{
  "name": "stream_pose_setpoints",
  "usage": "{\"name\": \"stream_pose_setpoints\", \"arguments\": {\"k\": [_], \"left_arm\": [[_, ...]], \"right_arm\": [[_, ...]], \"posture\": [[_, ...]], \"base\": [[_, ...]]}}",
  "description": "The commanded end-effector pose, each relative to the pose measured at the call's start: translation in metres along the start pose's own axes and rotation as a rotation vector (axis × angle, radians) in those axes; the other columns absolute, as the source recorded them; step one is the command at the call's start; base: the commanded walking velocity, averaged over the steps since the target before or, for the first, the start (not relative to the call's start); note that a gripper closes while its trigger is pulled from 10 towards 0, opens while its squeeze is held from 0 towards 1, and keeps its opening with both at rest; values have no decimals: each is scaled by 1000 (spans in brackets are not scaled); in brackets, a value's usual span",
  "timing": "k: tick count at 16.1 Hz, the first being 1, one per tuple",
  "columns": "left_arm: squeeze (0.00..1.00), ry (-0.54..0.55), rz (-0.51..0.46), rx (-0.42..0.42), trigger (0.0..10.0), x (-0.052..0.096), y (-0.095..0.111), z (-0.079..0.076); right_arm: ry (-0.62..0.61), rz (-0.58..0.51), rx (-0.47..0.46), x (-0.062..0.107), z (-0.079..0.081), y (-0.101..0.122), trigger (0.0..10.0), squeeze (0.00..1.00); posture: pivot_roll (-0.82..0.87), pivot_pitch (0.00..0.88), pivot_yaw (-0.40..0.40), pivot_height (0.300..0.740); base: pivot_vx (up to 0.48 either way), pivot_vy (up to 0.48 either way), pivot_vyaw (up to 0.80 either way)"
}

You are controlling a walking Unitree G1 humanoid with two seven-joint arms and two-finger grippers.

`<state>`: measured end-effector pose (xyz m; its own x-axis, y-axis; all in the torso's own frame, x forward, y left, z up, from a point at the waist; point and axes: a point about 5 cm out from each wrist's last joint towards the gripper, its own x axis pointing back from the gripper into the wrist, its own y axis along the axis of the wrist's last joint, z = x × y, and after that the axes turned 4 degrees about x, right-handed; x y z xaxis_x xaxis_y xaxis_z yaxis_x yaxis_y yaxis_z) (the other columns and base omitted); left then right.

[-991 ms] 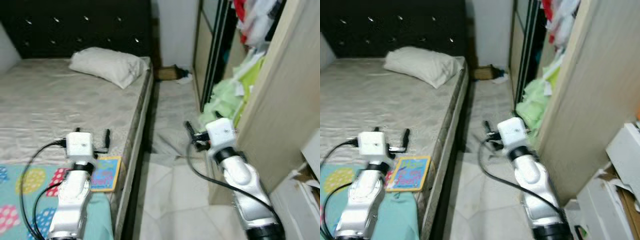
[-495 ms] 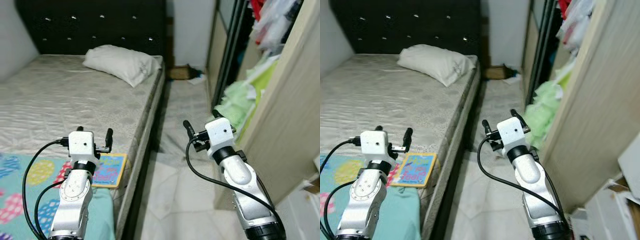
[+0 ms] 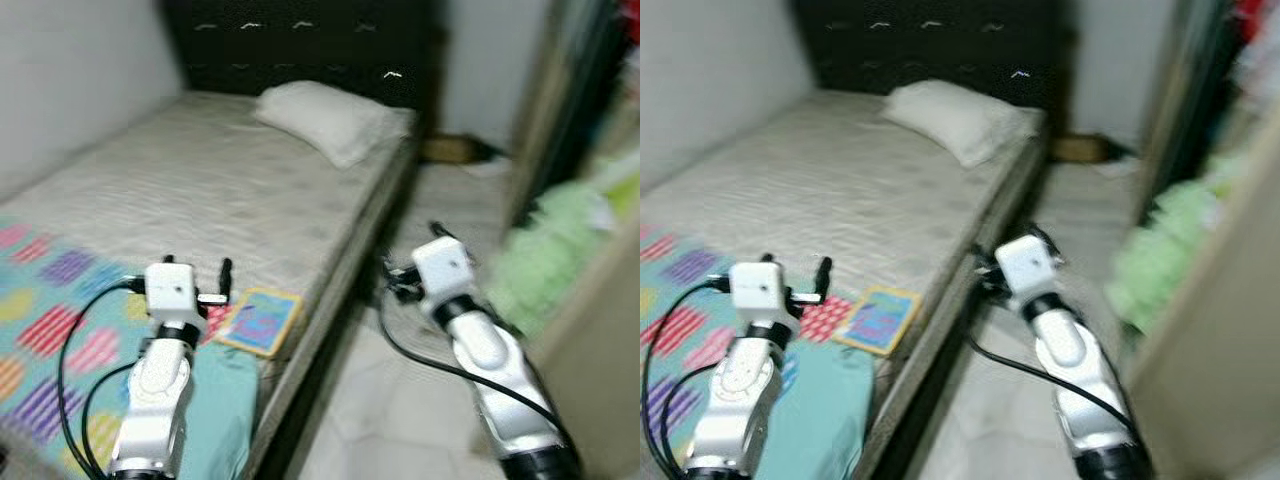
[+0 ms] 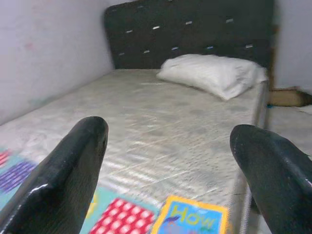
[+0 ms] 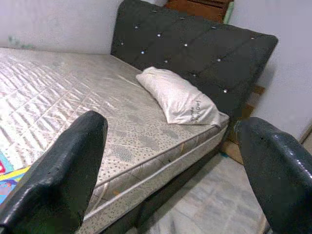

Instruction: Clean up the room

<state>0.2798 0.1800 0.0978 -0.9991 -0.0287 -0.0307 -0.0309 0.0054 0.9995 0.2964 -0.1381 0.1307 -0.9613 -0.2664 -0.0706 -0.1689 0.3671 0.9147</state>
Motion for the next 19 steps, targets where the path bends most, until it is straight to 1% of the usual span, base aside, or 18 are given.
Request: {"name": "stream_pose_setpoints", "arguments": {"k": [1, 3, 4, 5, 7, 15, 18, 19], "left_arm": [[0, 45, -10, -24, 10000, -1, 3, 11], [0, 45, -11, -23, 10000, -1, 3, 11], [0, 34, -2, 7, 10000, -1, 2, 10], [0, 30, 0, 15, 10000, -1, 2, 10], [0, 31, -5, 5, 10000, -1, 2, 10], [0, 64, 0, 8, 10000, -2, 1, 13], [0, 98, 15, 5, 10000, 4, -2, 25], [0, 105, 19, 9, 10000, 4, -3, 26]], "right_arm": [[17, -24, -11, -3, 7, 6, 10000, 0], [13, -25, -11, -3, 7, 6, 10000, 0], [3, -35, -9, -4, 5, 8, 10000, 0], [3, -36, -9, -4, 5, 8, 10000, 0], [3, -37, -9, -4, 5, 8, 10000, 0], [11, -40, -13, -5, 7, 9, 10000, 0], [15, -43, -29, -4, 6, 9, 10000, 0], [17, -42, -32, -4, 7, 9, 10000, 0]], "posture": [[-221, 0, 58, 740], [-219, 0, 59, 740], [-219, 0, 59, 740], [-219, 0, 59, 740], [-222, 0, 61, 740], [-221, 0, 59, 740], [-221, 0, 61, 740], [-217, 0, 60, 740]], "base": [[0, 0, 800], [0, 0, 800], [0, 0, 800], [0, 0, 800], [0, 0, 800], [0, 0, 800], [0, 0, 800], [0, 0, 800]]}}
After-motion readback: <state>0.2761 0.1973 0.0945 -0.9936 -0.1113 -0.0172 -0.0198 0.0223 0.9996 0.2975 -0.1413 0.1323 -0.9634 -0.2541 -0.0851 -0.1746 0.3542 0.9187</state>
